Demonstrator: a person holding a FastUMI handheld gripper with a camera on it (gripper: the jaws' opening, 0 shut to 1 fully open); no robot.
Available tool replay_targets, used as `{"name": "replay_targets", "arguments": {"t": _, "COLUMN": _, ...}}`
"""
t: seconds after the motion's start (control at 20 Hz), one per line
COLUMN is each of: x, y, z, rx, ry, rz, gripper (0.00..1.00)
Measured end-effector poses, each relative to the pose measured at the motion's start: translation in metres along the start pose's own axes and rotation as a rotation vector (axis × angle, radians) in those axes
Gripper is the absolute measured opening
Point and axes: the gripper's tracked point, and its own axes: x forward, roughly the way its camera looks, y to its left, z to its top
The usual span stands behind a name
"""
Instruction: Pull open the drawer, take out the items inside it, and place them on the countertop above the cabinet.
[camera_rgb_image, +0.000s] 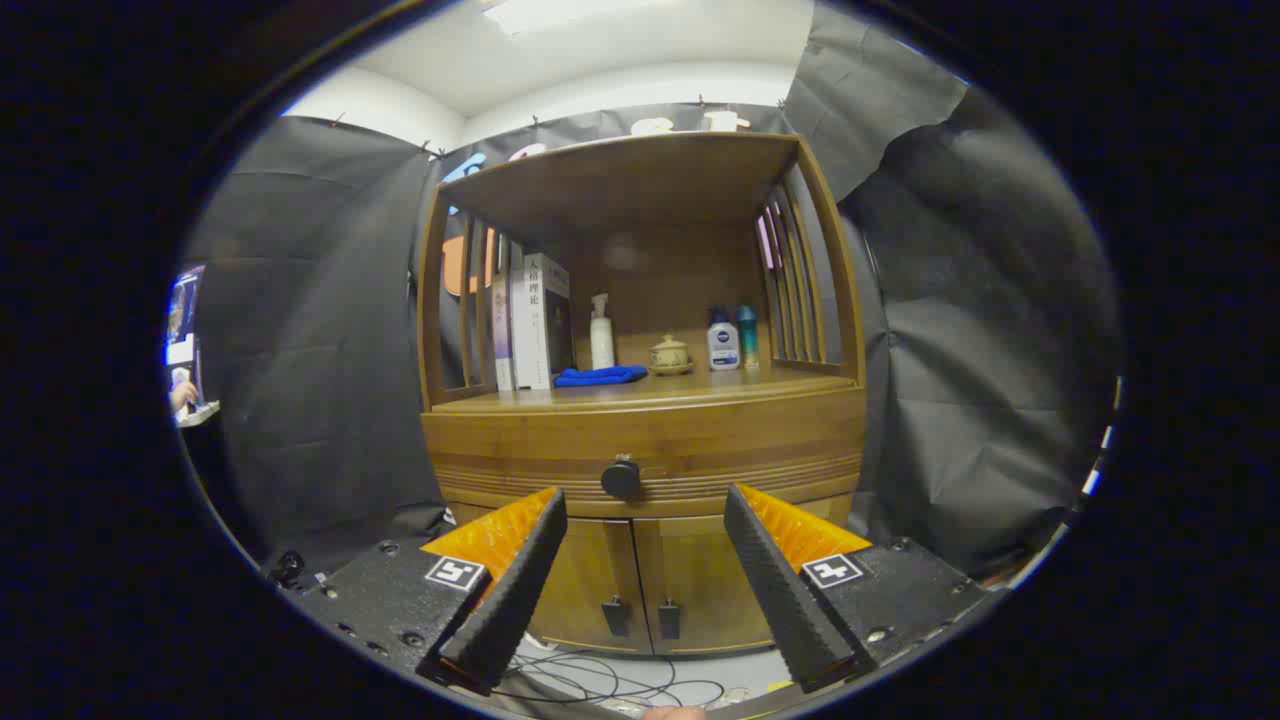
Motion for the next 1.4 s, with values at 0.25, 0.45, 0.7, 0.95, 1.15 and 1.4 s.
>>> {"name": "replay_targets", "arguments": {"t": 0.25, "x": 0.0, "y": 0.001, "z": 0.0, "rx": -0.017, "ry": -0.003, "rz": 0.006, "gripper": 1.0}}
{"name": "replay_targets", "arguments": {"t": 0.45, "x": -0.001, "y": 0.002, "z": 0.003, "rx": -0.025, "ry": -0.011, "rz": 0.009, "gripper": 1.0}}
{"name": "replay_targets", "arguments": {"t": 0.7, "x": -0.001, "y": 0.002, "z": 0.001, "rx": -0.027, "ry": -0.005, "rz": 0.011, "gripper": 1.0}}
{"name": "replay_targets", "arguments": {"t": 0.95, "x": 0.0, "y": -0.002, "z": -0.001, "rx": -0.021, "ry": 0.005, "rz": 0.002, "gripper": 1.0}}
{"name": "replay_targets", "arguments": {"t": 1.15, "x": 0.002, "y": -0.004, "z": -0.002, "rx": -0.021, "ry": 0.012, "rz": -0.001, "gripper": 1.0}}
{"name": "replay_targets", "arguments": {"t": 1.4, "x": 0.012, "y": -0.002, "z": -0.012, "rx": -0.022, "ry": 0.025, "rz": -0.016, "gripper": 1.0}}
